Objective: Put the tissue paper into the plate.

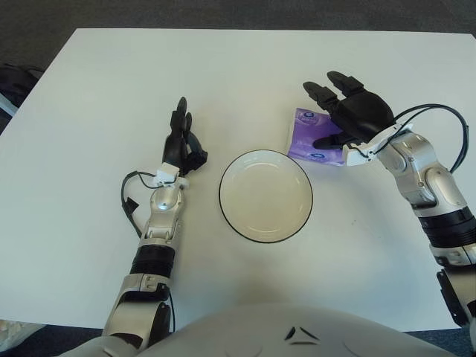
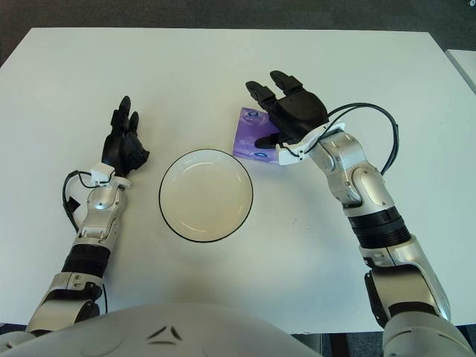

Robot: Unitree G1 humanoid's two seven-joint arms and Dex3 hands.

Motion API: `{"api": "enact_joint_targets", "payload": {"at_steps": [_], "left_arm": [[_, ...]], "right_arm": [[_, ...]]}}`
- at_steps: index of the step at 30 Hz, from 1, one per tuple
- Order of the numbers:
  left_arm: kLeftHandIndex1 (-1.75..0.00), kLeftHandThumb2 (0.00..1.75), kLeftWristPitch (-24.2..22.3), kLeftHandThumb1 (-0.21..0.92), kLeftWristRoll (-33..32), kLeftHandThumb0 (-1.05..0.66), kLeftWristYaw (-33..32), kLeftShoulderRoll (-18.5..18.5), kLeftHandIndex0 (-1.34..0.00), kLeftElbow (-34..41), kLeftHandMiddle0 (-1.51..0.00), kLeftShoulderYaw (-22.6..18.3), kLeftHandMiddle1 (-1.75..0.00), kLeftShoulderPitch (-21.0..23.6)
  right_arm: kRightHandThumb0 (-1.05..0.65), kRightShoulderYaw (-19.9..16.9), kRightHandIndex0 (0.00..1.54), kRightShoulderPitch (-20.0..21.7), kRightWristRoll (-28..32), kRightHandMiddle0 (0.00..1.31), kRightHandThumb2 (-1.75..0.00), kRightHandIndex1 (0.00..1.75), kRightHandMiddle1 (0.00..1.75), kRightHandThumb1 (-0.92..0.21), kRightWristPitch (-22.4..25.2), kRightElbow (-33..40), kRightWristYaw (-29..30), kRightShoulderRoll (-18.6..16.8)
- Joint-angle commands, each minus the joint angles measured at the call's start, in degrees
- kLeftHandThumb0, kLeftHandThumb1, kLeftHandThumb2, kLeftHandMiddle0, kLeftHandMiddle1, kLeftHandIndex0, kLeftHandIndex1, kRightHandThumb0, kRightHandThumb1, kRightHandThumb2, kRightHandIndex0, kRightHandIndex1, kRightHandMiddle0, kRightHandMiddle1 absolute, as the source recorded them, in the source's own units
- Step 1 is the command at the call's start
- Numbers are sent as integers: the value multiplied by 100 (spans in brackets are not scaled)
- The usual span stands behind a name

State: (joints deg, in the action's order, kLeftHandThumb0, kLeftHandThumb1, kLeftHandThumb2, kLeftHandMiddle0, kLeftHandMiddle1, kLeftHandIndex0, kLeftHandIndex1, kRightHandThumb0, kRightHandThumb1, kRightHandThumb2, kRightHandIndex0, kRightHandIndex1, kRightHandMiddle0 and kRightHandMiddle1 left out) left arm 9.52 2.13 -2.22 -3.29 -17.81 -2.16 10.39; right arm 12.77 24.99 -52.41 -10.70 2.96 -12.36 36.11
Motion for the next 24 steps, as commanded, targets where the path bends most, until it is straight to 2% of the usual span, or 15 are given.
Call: {"api": "enact_joint_targets", "payload": {"at_steps": [1, 8, 24], "left_arm": [[-21, 113, -346, 92, 33, -90, -15, 64, 0, -371, -20, 42, -1, -417], [-22, 113, -330, 92, 49, -90, -22, 58, 0, -370, -20, 39, -1, -425], [-14, 112, -357, 92, -19, -90, 60, -6, 0, -336, -19, -8, 0, -460]], "right_arm": [[-105, 177, 0, 24, -239, 0, -43, 0, 0, -92, 44, -327, 263, -48], [-105, 414, 0, 157, -390, 0, -44, 0, 0, -92, 101, -924, 614, -132], [-105, 584, 0, 101, -262, 0, -50, 0, 0, -92, 55, -960, 577, -54]]}}
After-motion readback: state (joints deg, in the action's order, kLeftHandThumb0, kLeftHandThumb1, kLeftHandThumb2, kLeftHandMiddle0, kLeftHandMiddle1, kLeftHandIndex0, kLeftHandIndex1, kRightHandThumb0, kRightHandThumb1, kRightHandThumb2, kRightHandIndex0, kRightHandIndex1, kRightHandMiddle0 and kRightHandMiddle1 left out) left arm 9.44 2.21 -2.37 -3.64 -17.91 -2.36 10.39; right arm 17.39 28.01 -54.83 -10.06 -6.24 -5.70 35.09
